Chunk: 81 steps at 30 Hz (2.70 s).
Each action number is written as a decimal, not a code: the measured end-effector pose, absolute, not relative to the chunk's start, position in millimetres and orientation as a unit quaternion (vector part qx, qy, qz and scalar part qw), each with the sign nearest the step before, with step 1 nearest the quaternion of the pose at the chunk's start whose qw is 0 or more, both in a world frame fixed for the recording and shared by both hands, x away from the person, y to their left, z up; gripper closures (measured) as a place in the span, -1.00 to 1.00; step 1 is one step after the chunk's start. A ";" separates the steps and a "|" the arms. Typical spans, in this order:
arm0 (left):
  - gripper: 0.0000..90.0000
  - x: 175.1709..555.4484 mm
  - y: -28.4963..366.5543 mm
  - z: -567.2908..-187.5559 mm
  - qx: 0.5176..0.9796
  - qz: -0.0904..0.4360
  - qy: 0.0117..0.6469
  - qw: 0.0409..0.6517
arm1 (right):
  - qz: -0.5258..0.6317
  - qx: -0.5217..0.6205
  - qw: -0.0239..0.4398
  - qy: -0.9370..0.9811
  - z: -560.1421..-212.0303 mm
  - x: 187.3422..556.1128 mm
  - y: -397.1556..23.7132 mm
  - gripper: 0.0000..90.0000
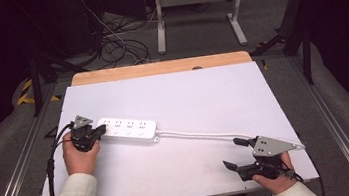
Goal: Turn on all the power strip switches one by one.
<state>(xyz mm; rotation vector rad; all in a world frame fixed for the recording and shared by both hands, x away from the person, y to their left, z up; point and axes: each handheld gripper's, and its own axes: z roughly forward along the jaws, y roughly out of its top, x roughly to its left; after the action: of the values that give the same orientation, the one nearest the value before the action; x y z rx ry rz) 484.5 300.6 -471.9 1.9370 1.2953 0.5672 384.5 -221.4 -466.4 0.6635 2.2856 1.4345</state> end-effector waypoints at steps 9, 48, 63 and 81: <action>1.00 477.5 298.8 -465.8 0.739 0.234 0.496 0.392 | 0.508 0.235 0.180 0.809 -466.7 385.0 -221.6 -0.55; 1.00 478.1 269.6 -459.8 0.770 0.212 0.460 0.389 | 0.508 0.236 0.176 0.810 -467.9 385.9 -221.9 -0.55; 1.00 481.8 268.0 -467.0 0.779 0.214 0.459 0.370 | 0.506 0.235 0.177 0.811 -468.3 386.3 -221.9 -0.55; 1.00 481.1 267.5 -471.5 0.777 0.221 0.454 0.376 | 0.506 0.234 0.176 0.811 -468.1 385.6 -221.8 -0.55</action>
<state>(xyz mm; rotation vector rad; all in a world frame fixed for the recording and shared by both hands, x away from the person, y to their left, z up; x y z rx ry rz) 481.1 267.5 -471.5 1.9871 1.1613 0.5646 385.6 -221.8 -468.1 0.6627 2.2980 1.4320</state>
